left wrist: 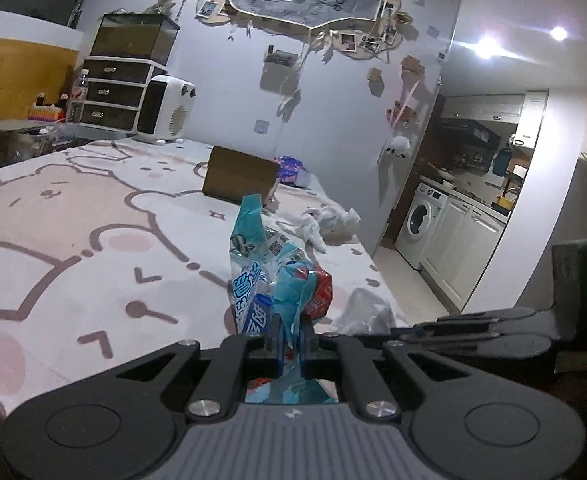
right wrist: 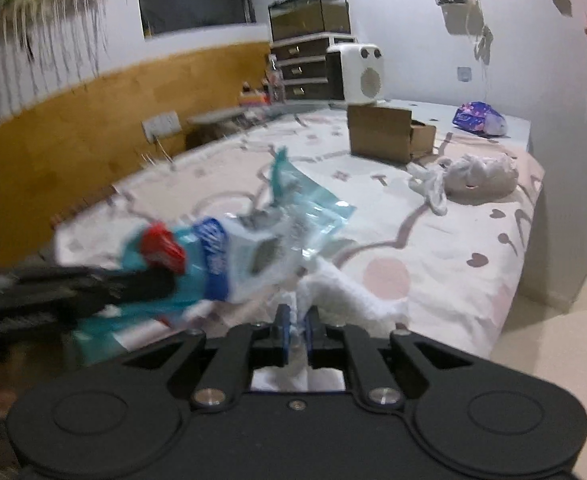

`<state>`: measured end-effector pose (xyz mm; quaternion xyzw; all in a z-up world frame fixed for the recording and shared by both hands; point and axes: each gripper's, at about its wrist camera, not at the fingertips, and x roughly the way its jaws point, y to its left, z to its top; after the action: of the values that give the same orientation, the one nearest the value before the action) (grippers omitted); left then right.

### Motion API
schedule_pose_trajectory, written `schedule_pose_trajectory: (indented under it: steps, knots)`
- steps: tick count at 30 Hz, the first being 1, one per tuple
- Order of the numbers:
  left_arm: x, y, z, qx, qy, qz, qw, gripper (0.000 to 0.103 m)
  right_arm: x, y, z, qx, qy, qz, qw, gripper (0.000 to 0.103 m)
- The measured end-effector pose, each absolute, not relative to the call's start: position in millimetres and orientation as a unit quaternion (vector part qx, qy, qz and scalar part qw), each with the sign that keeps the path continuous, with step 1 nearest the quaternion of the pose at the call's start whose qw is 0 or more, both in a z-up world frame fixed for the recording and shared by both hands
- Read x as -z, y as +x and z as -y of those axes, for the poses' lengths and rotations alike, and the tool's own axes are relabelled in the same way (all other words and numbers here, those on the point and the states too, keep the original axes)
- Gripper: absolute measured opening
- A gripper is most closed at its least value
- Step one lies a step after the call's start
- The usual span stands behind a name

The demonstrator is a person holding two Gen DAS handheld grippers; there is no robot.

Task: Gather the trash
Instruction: 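Grasp the white tissue with the right tool while the left tool holds the blue bag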

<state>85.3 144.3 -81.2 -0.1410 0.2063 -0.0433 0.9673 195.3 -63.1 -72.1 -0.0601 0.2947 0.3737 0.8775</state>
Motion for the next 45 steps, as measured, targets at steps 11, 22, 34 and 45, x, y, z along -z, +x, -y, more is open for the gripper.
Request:
schedule_pose_trajectory:
  steps: [11,22,34,45]
  knots:
    - [86,83,-151,0.049,-0.151,-0.200,0.967,0.006,69,159,64,-0.432,-0.198,-0.262,0.840,0.089]
    - [87,87,-148,0.063,-0.145,-0.203,0.966,0.006,49,154,68,-0.483,-0.329,-0.181,0.791,0.103]
    - [83,86,-145,0.068,-0.151,-0.209,0.964,0.006,72,201,48,-0.508,-0.303,-0.228,0.773,0.102]
    - [74,82,-127,0.060,-0.136,-0.206,0.967,0.006,78,203,71,-0.493,-0.210,-0.266,0.801,0.027]
